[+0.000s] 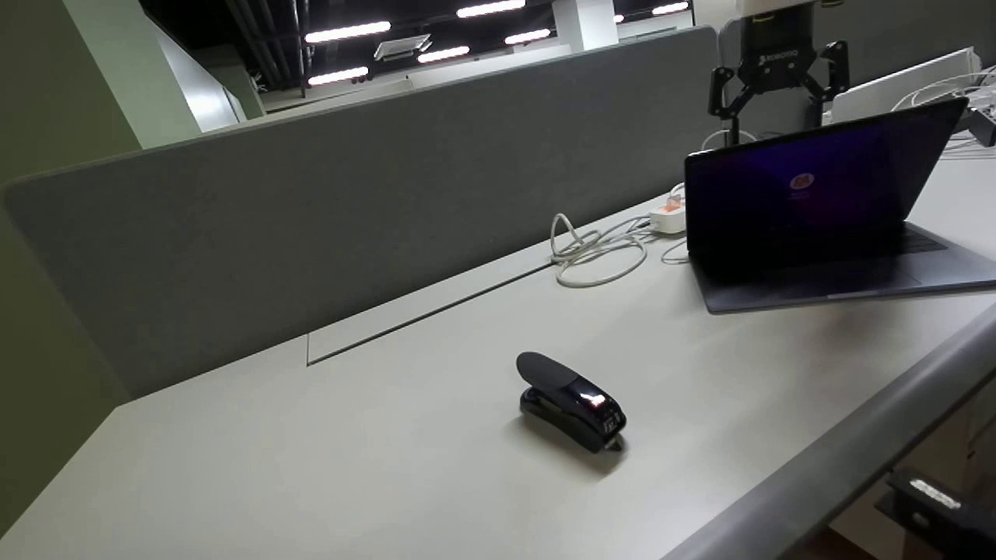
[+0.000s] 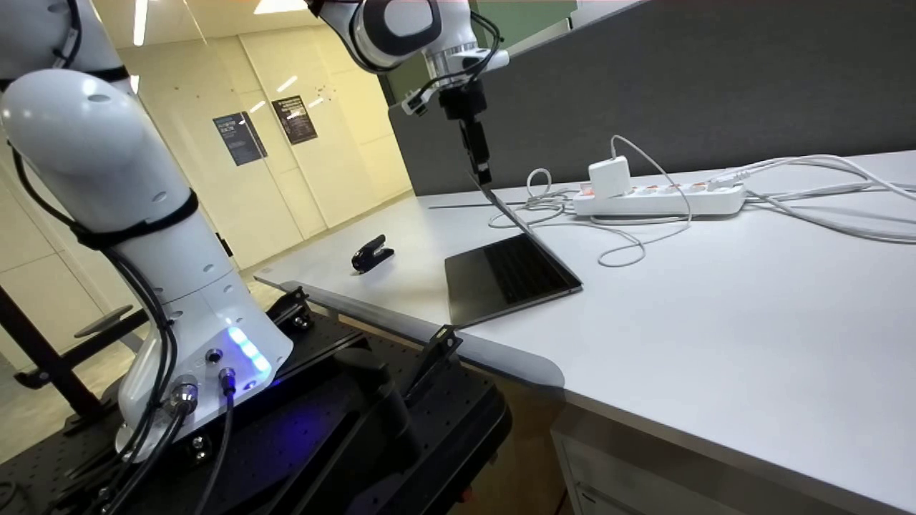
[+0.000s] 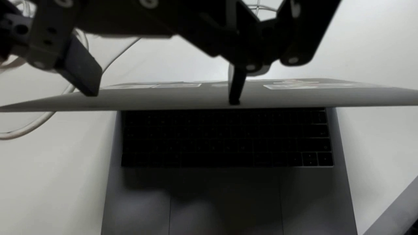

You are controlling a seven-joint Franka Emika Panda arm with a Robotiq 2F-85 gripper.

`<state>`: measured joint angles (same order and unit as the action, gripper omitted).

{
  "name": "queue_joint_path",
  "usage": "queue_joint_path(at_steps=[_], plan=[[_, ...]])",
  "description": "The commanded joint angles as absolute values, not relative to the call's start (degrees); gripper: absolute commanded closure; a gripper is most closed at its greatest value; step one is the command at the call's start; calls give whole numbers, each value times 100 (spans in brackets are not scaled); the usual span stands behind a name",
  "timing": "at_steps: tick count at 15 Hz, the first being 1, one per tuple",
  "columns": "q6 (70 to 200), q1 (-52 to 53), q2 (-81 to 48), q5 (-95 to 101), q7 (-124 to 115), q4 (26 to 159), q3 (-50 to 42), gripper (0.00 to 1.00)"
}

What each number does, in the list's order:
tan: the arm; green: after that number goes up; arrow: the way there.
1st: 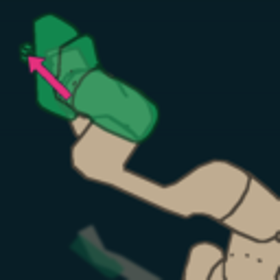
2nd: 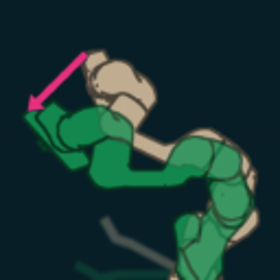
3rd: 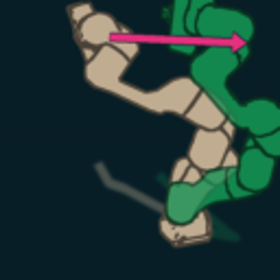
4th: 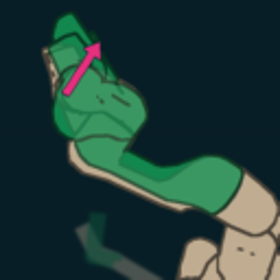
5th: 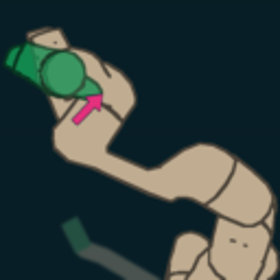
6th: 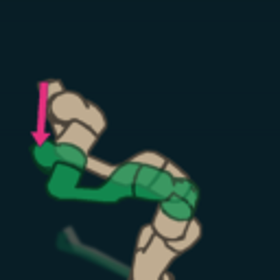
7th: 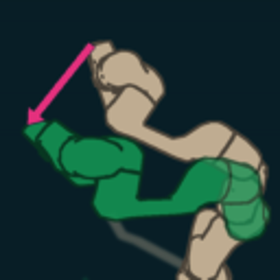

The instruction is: Close the laptop

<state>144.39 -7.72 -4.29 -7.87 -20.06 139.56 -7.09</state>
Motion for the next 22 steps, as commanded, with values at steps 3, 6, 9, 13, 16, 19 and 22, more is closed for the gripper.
queue_joint_path(at_steps=[3, 6, 9, 13, 16, 19, 22], plan=[[14583, -626, -422, -908, -2031, 14331, -659, 0], [14728, -561, -506, -872, -1989, 14511, -613, 0], [15227, -454, -648, -767, -2102, 14760, -572, 0], [16023, -320, -943, -634, -2251, 15033, -632, 0], [16783, -265, -1211, -845, -2208, 15218, -639, 0], [17254, -183, -1467, -993, -2182, 15342, -635, 0], [17537, -94, -1627, -1218, -2144, 15428, -554, 0]])
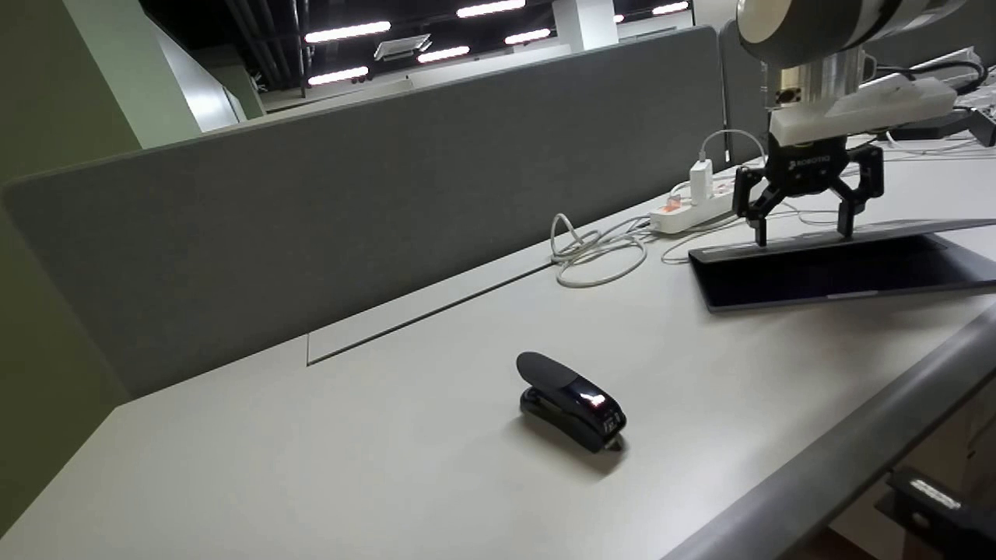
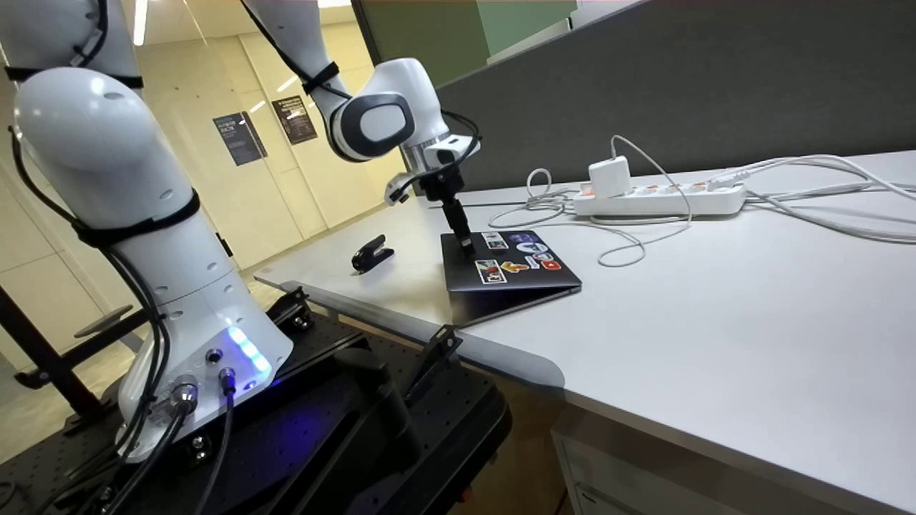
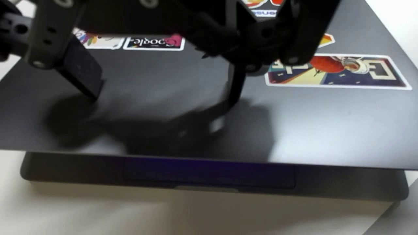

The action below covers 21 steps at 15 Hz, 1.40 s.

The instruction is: Close the laptop

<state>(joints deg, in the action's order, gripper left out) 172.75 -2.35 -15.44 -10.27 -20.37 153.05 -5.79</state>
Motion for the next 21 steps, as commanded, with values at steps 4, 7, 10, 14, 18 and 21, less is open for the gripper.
queue_joint_path(at_steps=[4, 7, 10, 14, 18, 21], plan=[[17672, 59, -1798, -1447, -2148, 15489, -421, 0], [17738, 74, -1924, -1628, -2135, 15514, -272, 0], [17806, 47, -2081, -1766, -2130, 15524, -134, 0], [17861, -53, -2271, -1934, -2117, 15501, 2, 0], [17826, -133, -1985, -2071, -2130, 15586, 123, 0], [17779, 89, -1331, -2200, -2323, 15751, -16, 0]])
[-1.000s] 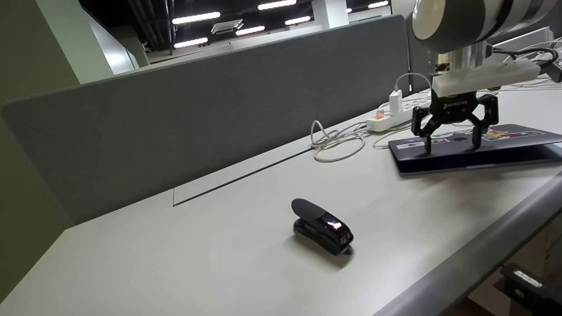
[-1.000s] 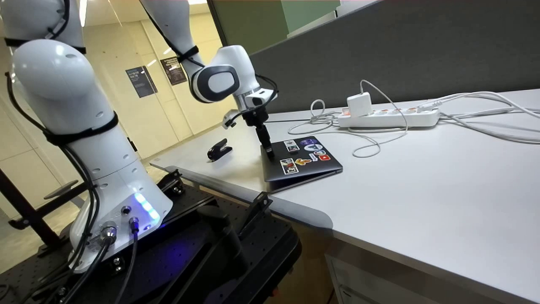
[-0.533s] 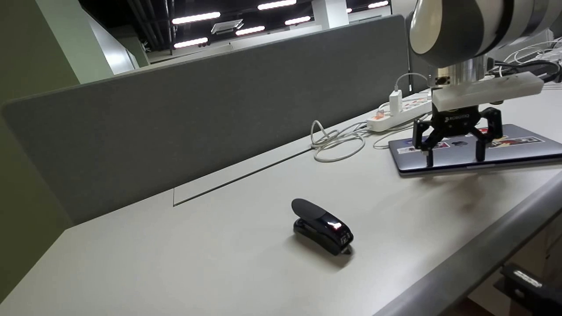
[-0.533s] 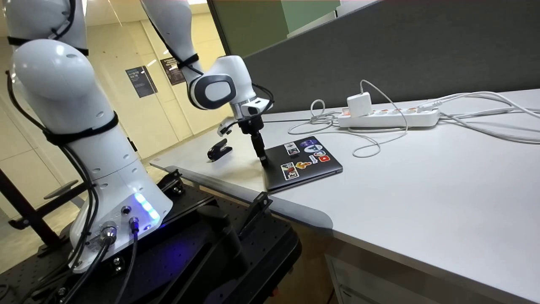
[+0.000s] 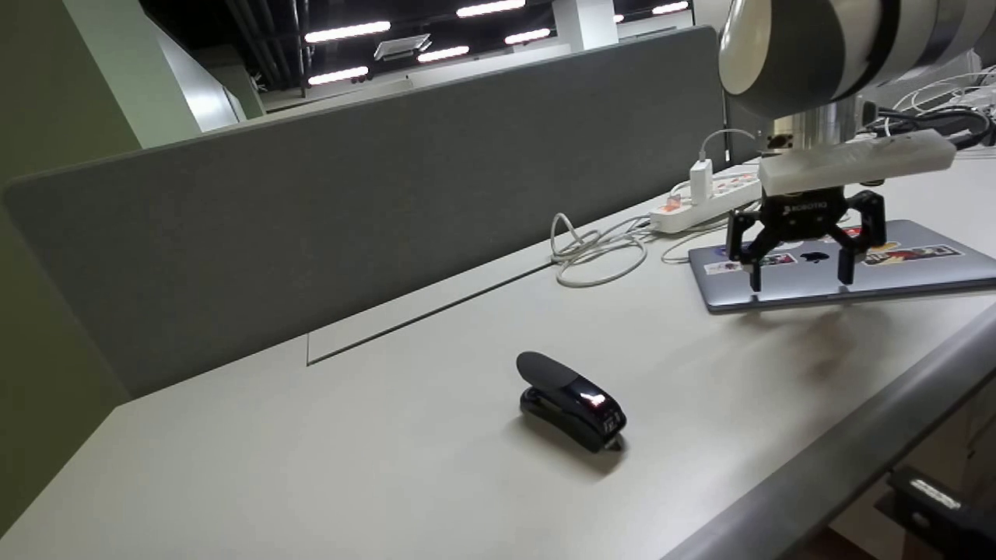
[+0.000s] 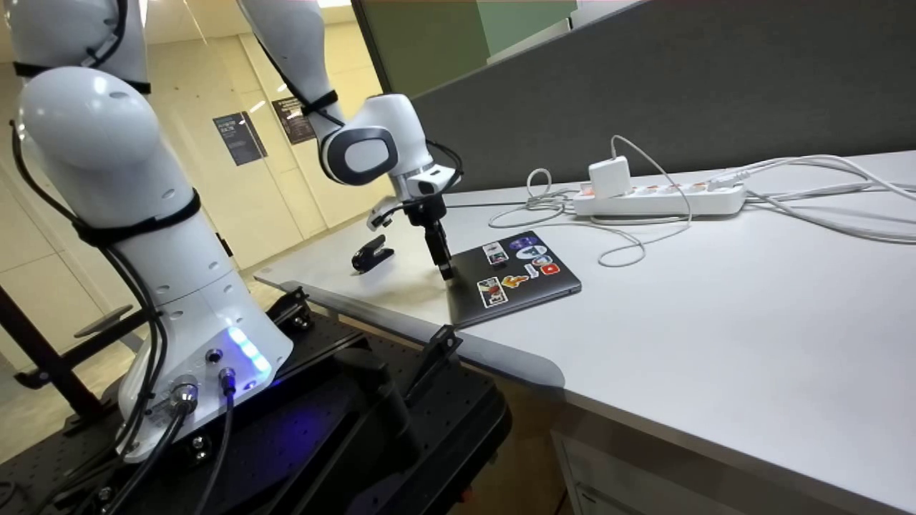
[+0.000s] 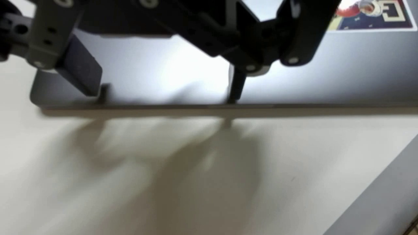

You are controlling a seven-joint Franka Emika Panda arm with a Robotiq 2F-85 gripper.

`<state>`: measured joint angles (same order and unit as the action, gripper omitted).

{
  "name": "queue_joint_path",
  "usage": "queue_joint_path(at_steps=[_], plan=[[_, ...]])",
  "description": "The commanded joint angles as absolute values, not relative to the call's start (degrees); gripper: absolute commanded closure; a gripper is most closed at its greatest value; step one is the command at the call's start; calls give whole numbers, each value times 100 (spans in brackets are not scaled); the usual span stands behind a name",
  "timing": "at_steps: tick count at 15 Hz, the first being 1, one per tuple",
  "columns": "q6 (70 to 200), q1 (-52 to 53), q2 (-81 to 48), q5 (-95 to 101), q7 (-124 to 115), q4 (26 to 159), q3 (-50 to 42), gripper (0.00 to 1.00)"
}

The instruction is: Close the laptop

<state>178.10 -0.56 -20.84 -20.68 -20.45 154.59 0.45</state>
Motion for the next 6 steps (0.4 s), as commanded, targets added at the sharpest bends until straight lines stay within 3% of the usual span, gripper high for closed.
queue_joint_path(at_steps=[1, 6], plan=[[17781, 333, -1129, -2161, -2437, 15796, -271, 0], [17772, 1381, -333, -1433, -3027, 15928, -1850, 0]])
